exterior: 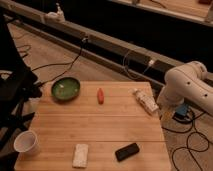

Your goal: Wipe the white sponge on the table

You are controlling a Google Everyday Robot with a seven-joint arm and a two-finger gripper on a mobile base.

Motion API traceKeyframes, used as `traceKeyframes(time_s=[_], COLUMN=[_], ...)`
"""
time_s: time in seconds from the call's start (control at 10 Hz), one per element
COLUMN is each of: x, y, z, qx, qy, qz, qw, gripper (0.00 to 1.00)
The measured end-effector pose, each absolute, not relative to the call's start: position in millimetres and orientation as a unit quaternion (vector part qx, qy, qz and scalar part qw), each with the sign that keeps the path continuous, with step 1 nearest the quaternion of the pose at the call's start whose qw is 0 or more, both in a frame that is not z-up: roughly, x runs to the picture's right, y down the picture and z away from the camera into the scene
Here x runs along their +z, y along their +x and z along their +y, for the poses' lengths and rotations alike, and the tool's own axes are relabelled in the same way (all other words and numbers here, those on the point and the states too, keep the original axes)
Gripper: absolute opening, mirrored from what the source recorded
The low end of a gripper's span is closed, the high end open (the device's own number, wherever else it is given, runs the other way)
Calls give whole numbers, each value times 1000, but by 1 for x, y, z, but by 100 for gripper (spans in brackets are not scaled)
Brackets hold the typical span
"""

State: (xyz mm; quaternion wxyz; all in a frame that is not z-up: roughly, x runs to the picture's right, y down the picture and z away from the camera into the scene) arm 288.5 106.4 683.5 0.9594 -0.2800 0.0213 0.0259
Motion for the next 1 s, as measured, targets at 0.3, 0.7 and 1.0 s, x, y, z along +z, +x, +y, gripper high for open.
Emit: traceKeyframes(time_s=[0.3,0.7,1.0], x=[683,683,680], y=[288,288,278], z=[106,106,101], qx=[26,26,12], qy=[-280,-280,-274], qz=[21,21,7], qw=[959,959,962], gripper=[65,65,65])
